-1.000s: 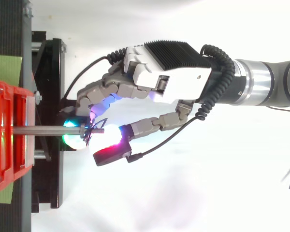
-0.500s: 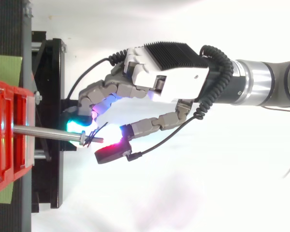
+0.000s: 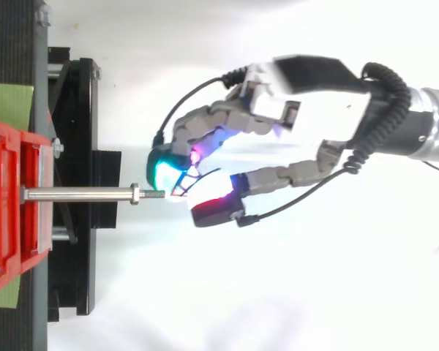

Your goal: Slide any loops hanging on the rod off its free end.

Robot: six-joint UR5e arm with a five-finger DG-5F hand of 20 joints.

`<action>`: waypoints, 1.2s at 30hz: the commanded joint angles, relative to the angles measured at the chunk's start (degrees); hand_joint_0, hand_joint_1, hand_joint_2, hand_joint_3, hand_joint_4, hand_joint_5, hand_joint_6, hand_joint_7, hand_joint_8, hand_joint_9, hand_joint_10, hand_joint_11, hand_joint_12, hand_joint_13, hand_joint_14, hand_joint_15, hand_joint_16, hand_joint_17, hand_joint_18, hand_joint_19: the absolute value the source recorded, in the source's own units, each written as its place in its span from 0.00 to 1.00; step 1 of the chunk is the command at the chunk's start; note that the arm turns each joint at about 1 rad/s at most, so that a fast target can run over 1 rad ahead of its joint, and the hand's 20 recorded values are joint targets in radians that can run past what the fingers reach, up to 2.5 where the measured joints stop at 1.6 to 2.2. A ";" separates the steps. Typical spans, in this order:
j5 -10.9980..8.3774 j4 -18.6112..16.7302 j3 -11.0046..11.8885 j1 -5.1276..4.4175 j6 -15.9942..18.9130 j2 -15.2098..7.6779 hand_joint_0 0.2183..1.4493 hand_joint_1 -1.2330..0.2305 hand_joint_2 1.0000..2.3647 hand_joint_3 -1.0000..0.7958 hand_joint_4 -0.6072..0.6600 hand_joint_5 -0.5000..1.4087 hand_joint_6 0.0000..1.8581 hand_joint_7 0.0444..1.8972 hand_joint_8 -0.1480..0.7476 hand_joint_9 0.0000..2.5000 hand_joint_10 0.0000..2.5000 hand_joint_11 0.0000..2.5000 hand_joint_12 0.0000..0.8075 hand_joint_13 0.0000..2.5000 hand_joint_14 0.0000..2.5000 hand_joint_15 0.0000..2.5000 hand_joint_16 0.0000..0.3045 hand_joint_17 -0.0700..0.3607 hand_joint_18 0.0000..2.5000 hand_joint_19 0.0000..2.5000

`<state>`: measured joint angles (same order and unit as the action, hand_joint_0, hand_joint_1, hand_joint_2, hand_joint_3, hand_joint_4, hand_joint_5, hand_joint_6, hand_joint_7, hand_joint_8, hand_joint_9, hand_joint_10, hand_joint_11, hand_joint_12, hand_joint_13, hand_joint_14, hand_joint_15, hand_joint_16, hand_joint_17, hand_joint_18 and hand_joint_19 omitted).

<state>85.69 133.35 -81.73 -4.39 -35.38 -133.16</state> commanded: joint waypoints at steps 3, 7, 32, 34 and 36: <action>-1.40 1.12 -1.50 -0.27 0.22 2.73 0.33 0.36 0.00 0.58 0.51 0.19 0.50 0.53 0.63 0.37 0.00 0.13 0.54 0.37 0.00 0.09 0.22 0.52 0.43 0.18; -1.32 3.58 -1.50 -0.36 0.40 2.91 0.33 0.36 0.00 0.57 0.52 0.19 0.50 0.53 0.63 0.37 0.00 0.13 0.54 0.37 0.00 0.09 0.22 0.52 0.43 0.19; -17.40 24.50 -0.97 -4.40 27.73 9.59 0.32 0.51 0.01 0.42 0.61 0.18 0.48 0.54 0.56 0.33 0.00 0.09 0.46 0.34 0.00 0.09 0.18 0.46 0.38 0.23; -17.40 26.08 0.17 -4.49 30.63 9.50 0.32 0.52 0.01 0.43 0.61 0.18 0.47 0.52 0.57 0.34 0.00 0.10 0.47 0.33 0.00 0.10 0.18 0.45 0.38 0.23; -17.40 27.92 1.40 -4.49 32.48 9.50 0.32 0.48 0.01 0.46 0.63 0.17 0.47 0.48 0.58 0.34 0.00 0.12 0.48 0.34 0.00 0.10 0.19 0.46 0.38 0.22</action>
<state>68.55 159.15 -81.72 -8.76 -6.15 -123.67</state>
